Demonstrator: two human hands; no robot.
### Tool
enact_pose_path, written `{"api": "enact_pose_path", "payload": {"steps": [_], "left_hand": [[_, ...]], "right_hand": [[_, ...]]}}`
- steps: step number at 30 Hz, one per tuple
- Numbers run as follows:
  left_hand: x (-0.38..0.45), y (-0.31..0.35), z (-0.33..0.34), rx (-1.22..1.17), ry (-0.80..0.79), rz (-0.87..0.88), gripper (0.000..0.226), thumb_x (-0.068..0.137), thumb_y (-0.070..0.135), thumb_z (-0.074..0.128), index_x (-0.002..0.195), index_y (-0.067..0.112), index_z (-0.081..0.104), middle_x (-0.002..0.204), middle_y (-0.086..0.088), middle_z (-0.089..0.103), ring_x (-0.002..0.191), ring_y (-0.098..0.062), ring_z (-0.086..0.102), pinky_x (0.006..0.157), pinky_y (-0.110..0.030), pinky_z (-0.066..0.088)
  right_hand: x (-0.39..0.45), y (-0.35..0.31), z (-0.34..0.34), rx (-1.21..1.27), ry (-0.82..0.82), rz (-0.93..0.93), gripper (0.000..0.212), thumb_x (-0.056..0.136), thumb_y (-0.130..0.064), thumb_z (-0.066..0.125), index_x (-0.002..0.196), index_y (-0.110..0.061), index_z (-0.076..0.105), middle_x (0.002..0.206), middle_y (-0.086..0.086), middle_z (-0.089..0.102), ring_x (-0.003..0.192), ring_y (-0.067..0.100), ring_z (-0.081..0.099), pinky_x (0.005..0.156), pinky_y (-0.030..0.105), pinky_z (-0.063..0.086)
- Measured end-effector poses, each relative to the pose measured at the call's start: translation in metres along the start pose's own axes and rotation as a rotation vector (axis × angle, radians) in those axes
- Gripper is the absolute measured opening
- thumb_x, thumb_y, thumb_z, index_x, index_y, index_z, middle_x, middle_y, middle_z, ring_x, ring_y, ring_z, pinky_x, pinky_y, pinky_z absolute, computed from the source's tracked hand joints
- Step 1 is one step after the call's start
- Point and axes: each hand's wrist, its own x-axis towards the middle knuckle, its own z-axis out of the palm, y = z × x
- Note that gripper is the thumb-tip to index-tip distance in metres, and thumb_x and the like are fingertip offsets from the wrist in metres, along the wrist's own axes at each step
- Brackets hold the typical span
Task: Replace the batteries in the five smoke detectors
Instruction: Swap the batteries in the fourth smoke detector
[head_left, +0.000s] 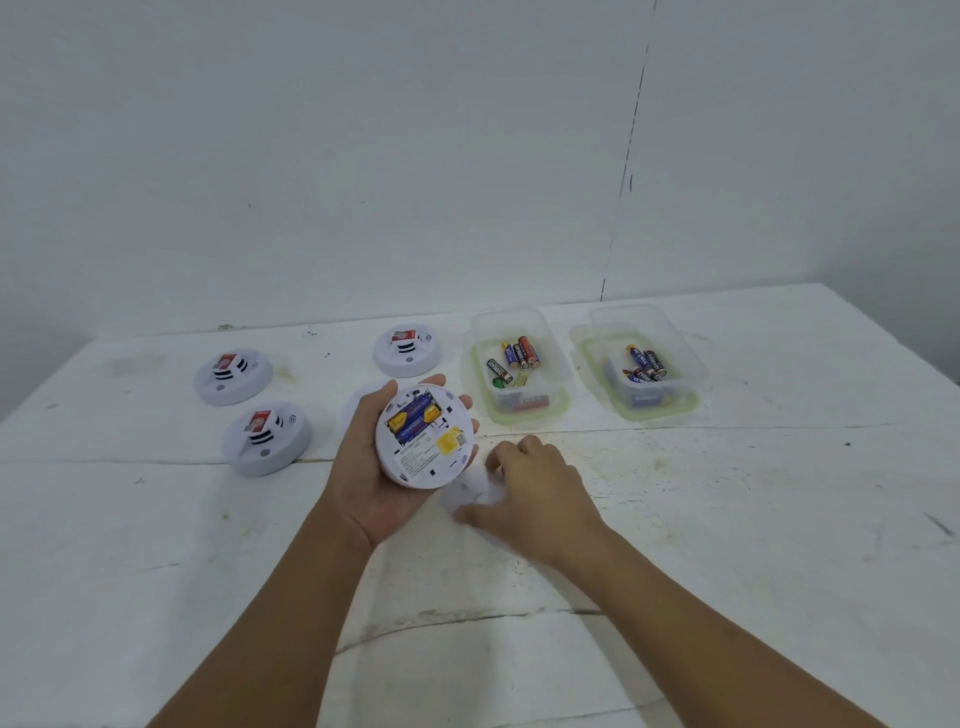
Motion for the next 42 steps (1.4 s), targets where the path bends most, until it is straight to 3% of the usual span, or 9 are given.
{"api": "enact_pose_path", "payload": {"steps": [5, 9, 14, 18, 22, 28, 34, 42], "left_hand": [[-0.015, 0.004, -0.014, 0.005, -0.022, 0.019, 0.052, 0.094, 0.049, 0.056, 0.131, 0.016, 0.07, 0.14, -0.019, 0.064, 0.134, -0.037, 0.055, 0.1, -0.053, 0.053], [-0.024, 0.001, -0.021, 0.049, 0.009, 0.029, 0.047, 0.094, 0.047, 0.055, 0.125, 0.017, 0.073, 0.135, -0.015, 0.067, 0.127, -0.033, 0.059, 0.103, -0.051, 0.049], [-0.03, 0.0, -0.03, 0.097, 0.005, 0.007, 0.069, 0.059, 0.045, 0.092, 0.122, 0.018, 0.077, 0.13, -0.015, 0.068, 0.12, -0.035, 0.061, 0.095, -0.049, 0.055], [-0.03, -0.003, -0.032, -0.006, 0.057, -0.02, 0.055, 0.084, 0.052, 0.066, 0.124, 0.014, 0.072, 0.125, -0.015, 0.069, 0.108, -0.035, 0.066, 0.091, -0.051, 0.057], [-0.027, -0.007, -0.037, -0.03, 0.011, -0.032, 0.068, 0.092, 0.058, 0.06, 0.144, 0.015, 0.06, 0.147, -0.016, 0.058, 0.135, -0.037, 0.055, 0.112, -0.054, 0.043], [-0.031, -0.007, -0.032, -0.033, 0.0, -0.06, 0.061, 0.097, 0.058, 0.056, 0.14, 0.014, 0.061, 0.125, -0.015, 0.066, 0.115, -0.031, 0.064, 0.098, -0.044, 0.054], [-0.031, -0.006, -0.034, 0.02, 0.023, -0.084, 0.058, 0.097, 0.058, 0.057, 0.134, 0.014, 0.063, 0.126, -0.015, 0.064, 0.115, -0.03, 0.063, 0.102, -0.043, 0.049], [-0.031, -0.006, -0.033, 0.019, 0.005, -0.085, 0.052, 0.099, 0.055, 0.053, 0.129, 0.014, 0.065, 0.124, -0.014, 0.067, 0.113, -0.03, 0.066, 0.095, -0.045, 0.054]], "right_hand": [[0.0, -0.004, -0.003, -0.137, -0.002, -0.076, 0.061, 0.083, -0.074, 0.064, 0.116, -0.023, 0.061, 0.112, -0.002, 0.053, 0.108, 0.022, 0.051, 0.091, 0.041, 0.049], [0.001, -0.005, -0.001, -0.105, -0.029, -0.074, 0.065, 0.078, -0.07, 0.073, 0.12, -0.023, 0.06, 0.115, -0.001, 0.052, 0.109, 0.022, 0.049, 0.092, 0.041, 0.05], [0.003, -0.008, -0.005, -0.078, 0.06, -0.024, 0.07, 0.077, -0.06, 0.074, 0.13, -0.019, 0.054, 0.123, 0.001, 0.05, 0.114, 0.023, 0.047, 0.093, 0.039, 0.05], [0.004, -0.012, -0.008, 0.27, 0.262, -0.046, 0.068, 0.074, -0.055, 0.079, 0.128, -0.023, 0.055, 0.119, -0.005, 0.05, 0.112, 0.019, 0.05, 0.092, 0.036, 0.05], [-0.005, -0.041, 0.0, 0.519, 0.246, -0.188, 0.062, 0.075, -0.047, 0.085, 0.127, -0.027, 0.058, 0.112, -0.013, 0.053, 0.103, 0.008, 0.053, 0.088, 0.028, 0.049], [-0.008, -0.058, 0.029, 0.506, 0.288, -0.331, 0.063, 0.078, -0.049, 0.083, 0.132, -0.027, 0.06, 0.114, -0.011, 0.055, 0.108, 0.008, 0.052, 0.094, 0.027, 0.048], [-0.004, -0.06, 0.029, 0.459, 0.293, -0.304, 0.063, 0.078, -0.055, 0.084, 0.132, -0.028, 0.064, 0.113, -0.011, 0.054, 0.106, 0.008, 0.055, 0.093, 0.028, 0.049], [0.003, -0.063, 0.018, 0.529, 0.192, -0.231, 0.061, 0.074, -0.042, 0.092, 0.127, -0.025, 0.069, 0.11, -0.011, 0.052, 0.1, -0.001, 0.054, 0.086, 0.006, 0.039]]}}
